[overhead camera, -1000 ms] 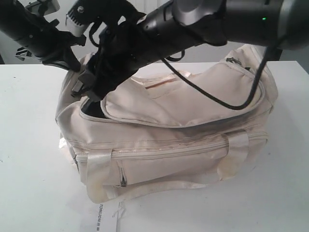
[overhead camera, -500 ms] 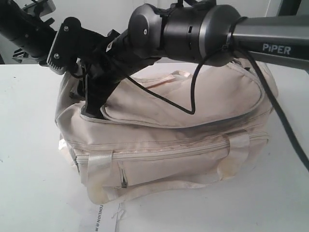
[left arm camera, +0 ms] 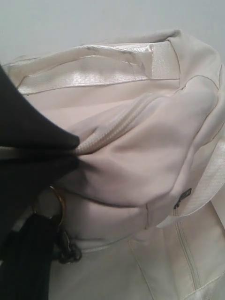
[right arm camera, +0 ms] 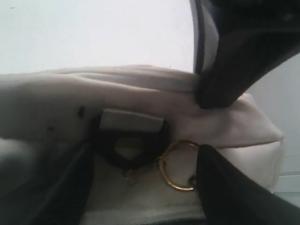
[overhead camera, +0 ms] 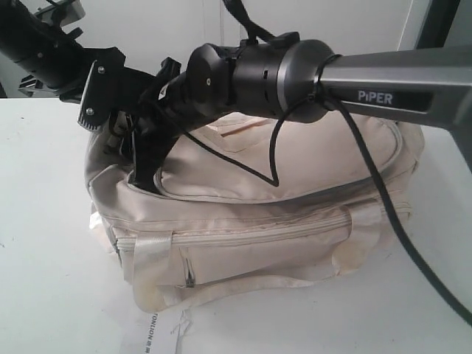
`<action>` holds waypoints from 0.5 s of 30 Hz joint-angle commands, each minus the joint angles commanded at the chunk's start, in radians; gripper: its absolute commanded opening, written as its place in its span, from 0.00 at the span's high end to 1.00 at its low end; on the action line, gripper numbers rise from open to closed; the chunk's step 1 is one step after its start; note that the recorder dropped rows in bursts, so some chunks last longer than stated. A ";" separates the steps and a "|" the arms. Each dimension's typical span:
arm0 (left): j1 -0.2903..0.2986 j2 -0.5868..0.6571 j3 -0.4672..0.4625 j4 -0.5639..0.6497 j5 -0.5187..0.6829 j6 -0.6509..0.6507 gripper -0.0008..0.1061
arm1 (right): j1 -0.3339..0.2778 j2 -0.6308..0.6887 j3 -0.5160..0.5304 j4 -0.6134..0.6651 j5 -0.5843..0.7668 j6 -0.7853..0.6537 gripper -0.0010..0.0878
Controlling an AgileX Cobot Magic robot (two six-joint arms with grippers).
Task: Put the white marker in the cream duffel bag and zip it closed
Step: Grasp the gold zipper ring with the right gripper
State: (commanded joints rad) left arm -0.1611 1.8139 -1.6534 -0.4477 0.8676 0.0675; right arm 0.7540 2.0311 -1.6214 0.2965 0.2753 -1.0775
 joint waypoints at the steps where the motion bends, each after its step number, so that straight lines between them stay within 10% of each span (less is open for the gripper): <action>1: 0.000 0.000 0.000 0.000 0.000 0.000 0.99 | 0.000 0.004 0.000 -0.009 -0.009 0.000 0.32; 7: 0.000 0.000 0.000 0.000 0.002 0.000 0.99 | 0.000 0.024 0.000 -0.073 -0.012 0.004 0.44; 13: 0.000 0.000 0.000 0.000 0.002 0.004 0.99 | 0.000 0.017 0.000 -0.073 -0.007 0.004 0.97; 15: 0.000 0.000 0.000 0.000 0.002 0.012 0.99 | 0.000 0.007 0.000 -0.073 0.006 0.008 0.99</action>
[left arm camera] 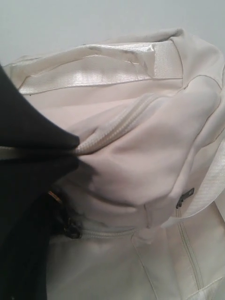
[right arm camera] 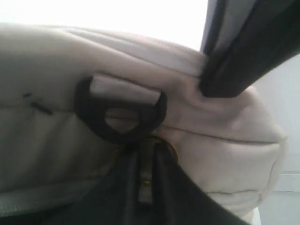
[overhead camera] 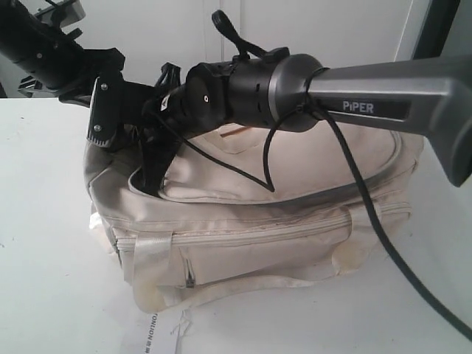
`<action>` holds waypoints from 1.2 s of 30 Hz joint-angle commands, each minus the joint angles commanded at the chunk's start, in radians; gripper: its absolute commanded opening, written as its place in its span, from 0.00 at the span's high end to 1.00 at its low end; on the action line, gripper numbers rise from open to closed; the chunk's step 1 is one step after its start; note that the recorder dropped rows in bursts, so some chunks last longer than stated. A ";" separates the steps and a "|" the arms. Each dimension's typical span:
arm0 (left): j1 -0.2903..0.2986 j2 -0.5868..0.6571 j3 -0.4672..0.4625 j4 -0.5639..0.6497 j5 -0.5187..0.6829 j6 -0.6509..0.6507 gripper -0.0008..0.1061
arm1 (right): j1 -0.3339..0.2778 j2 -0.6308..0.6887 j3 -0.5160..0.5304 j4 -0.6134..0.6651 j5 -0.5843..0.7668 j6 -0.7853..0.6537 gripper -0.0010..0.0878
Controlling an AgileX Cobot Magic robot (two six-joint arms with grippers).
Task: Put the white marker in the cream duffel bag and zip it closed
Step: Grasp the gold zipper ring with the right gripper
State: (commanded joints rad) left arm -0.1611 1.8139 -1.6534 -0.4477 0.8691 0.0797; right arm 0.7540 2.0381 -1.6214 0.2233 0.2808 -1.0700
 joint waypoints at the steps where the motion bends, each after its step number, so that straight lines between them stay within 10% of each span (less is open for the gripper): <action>1: 0.000 0.000 0.000 0.000 0.000 0.002 0.99 | 0.000 -0.004 0.000 0.000 0.012 0.000 0.99; 17: 0.000 0.000 0.000 0.000 -0.004 0.005 0.99 | 0.000 -0.081 0.000 0.006 0.157 0.158 0.97; 26: 0.000 0.000 0.000 0.000 0.000 0.005 0.99 | 0.013 -0.049 0.000 0.006 0.162 0.127 0.25; 36: 0.000 0.000 0.000 0.000 0.019 0.005 0.99 | 0.013 0.037 -0.017 -0.062 0.038 0.069 0.23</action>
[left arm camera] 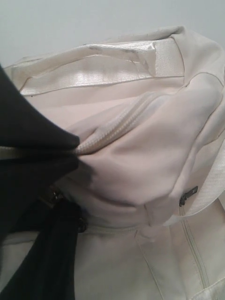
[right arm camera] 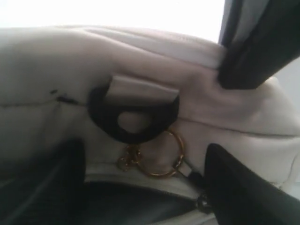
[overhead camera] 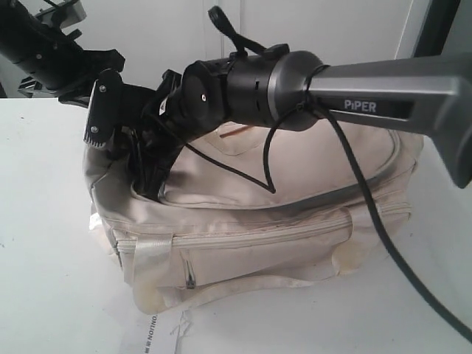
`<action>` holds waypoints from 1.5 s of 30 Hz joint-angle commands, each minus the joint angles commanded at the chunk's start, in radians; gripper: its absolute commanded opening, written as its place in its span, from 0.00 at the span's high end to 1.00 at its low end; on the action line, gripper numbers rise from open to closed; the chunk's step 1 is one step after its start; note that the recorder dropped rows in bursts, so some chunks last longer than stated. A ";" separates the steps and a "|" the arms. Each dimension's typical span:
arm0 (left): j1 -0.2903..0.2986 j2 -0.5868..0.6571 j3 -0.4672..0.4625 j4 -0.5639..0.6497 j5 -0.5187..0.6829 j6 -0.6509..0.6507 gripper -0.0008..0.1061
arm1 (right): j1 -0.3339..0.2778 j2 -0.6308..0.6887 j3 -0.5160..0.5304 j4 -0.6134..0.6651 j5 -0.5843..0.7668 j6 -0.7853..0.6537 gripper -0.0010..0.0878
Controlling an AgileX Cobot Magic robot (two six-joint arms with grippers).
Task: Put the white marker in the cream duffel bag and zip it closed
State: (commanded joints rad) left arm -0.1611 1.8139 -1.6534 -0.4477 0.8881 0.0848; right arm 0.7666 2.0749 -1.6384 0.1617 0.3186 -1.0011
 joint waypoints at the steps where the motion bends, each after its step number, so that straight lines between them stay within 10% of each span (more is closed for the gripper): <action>1: 0.000 0.000 0.000 0.000 0.000 0.000 0.99 | 0.000 0.009 -0.007 -0.009 -0.002 0.000 0.23; 3: 0.000 0.000 0.000 0.000 0.002 0.000 0.99 | 0.000 0.020 -0.016 -0.024 -0.008 0.000 0.31; 9: 0.000 0.000 0.000 0.000 -0.002 0.000 0.99 | 0.000 0.018 -0.024 -0.031 0.009 0.000 0.98; 45: 0.000 0.000 0.000 0.003 -0.025 0.002 0.99 | 0.000 -0.178 -0.026 0.133 0.370 0.030 0.99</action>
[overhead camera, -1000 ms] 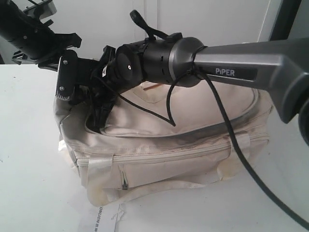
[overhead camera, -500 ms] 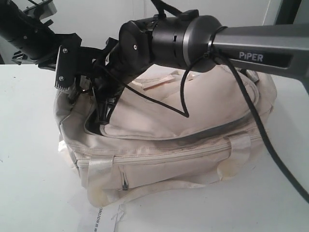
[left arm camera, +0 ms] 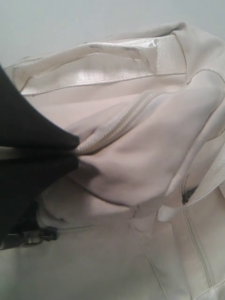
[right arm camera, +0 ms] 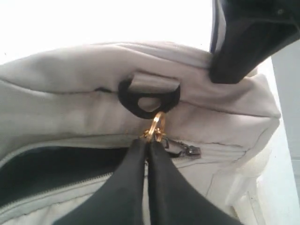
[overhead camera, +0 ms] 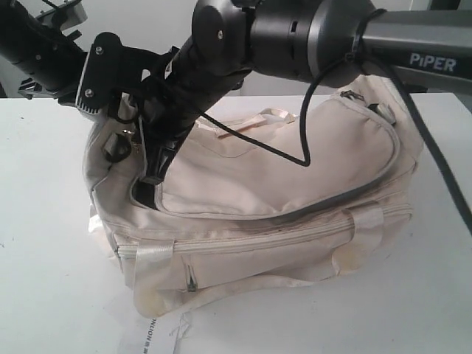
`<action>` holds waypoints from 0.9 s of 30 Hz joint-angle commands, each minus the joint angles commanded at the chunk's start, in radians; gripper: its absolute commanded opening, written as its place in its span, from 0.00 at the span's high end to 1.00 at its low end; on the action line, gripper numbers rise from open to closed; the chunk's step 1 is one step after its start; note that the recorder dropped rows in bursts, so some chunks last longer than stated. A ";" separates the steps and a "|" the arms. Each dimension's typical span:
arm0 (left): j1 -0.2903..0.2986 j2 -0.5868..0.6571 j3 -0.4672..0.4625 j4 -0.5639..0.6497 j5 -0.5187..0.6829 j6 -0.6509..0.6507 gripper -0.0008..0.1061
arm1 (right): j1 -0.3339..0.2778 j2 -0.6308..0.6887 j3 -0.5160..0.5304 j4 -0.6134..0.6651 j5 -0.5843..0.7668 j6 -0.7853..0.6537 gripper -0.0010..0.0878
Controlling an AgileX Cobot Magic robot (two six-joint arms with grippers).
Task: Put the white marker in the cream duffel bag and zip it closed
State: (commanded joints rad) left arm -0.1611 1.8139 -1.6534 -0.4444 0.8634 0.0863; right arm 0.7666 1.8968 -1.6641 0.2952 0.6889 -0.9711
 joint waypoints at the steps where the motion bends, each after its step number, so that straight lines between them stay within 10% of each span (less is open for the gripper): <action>1: 0.002 0.000 0.000 0.001 -0.007 0.000 0.99 | 0.000 -0.002 0.000 0.024 0.027 -0.007 0.99; 27: 0.059 0.000 0.000 -0.011 -0.023 -0.001 0.99 | 0.000 -0.009 0.002 0.099 0.237 -0.101 0.99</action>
State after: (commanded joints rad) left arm -0.1023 1.8139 -1.6534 -0.4557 0.8407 0.0853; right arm 0.7666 1.8876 -1.6621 0.3938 0.9260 -1.0720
